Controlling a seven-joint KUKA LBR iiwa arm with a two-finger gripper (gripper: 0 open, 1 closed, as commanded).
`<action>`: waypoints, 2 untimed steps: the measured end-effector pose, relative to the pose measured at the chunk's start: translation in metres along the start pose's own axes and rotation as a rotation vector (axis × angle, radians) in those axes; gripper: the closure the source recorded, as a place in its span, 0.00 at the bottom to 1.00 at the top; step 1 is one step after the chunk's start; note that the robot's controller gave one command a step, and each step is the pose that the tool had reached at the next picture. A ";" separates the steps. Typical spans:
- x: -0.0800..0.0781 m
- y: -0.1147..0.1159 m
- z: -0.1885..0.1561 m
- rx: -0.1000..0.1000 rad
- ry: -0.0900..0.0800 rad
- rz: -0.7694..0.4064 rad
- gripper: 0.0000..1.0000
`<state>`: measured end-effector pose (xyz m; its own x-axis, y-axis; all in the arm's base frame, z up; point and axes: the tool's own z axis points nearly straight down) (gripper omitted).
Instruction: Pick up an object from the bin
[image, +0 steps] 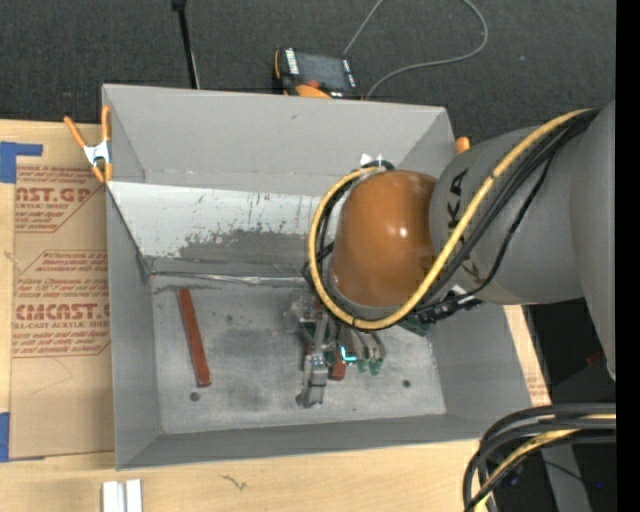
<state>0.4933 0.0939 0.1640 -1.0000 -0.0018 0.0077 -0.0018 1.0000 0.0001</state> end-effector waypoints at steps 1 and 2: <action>-0.021 -0.073 0.078 0.000 -0.013 0.065 0.00; -0.039 -0.106 -0.030 0.001 -0.018 0.082 0.00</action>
Offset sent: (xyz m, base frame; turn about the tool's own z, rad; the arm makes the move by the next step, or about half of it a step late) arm 0.0192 -0.0705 -0.0768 0.0602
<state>0.5331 -0.0123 0.1934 -0.9967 0.0800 -0.0102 0.0801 0.9968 -0.0007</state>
